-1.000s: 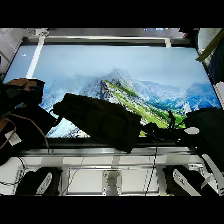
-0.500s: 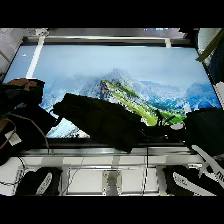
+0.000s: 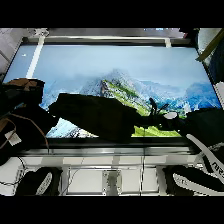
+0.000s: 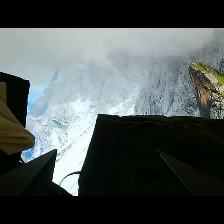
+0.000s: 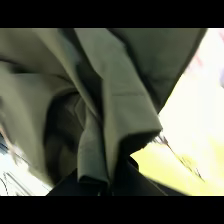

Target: Fold the clothes and pants, and hang the long-sleeved shirts on hangers.

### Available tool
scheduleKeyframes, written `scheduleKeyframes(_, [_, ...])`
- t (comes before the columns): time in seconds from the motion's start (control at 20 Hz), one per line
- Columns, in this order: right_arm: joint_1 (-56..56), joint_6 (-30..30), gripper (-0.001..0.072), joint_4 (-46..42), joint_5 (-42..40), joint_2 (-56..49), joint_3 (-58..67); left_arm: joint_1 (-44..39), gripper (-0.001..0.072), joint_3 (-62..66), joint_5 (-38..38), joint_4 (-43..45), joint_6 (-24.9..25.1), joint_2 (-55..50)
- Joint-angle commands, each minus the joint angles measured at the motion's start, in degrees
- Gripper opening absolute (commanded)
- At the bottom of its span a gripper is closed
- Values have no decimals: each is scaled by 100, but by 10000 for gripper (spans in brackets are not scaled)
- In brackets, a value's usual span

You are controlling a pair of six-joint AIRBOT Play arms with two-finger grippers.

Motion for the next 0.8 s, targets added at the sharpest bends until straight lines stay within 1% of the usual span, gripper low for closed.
scheduleKeyframes(0.0, [-695,35,8,-597,354,391,855,0,695,7,2,2,0,7])
scheduleKeyframes(0.1, [-1475,262,8,-1121,737,658,1425,0,695,7,2,2,2,7])
scheduleKeyframes(0.3, [-3418,800,8,-2409,1818,1104,2481,0,695,7,4,0,0,7])
scheduleKeyframes(0.45, [-5110,824,8,-3047,2505,1421,3001,0,696,7,4,-2,-2,7])
scheduleKeyframes(0.55, [-6273,822,7,-3342,2763,1589,3193,0,695,7,4,0,-107,7])
scheduleKeyframes(0.6, [-6867,831,7,-3451,2726,1661,3224,0,695,7,4,0,-195,4])
scheduleKeyframes(0.75, [-8389,1132,8,-3552,2806,1705,3222,0,695,7,4,0,-214,7])
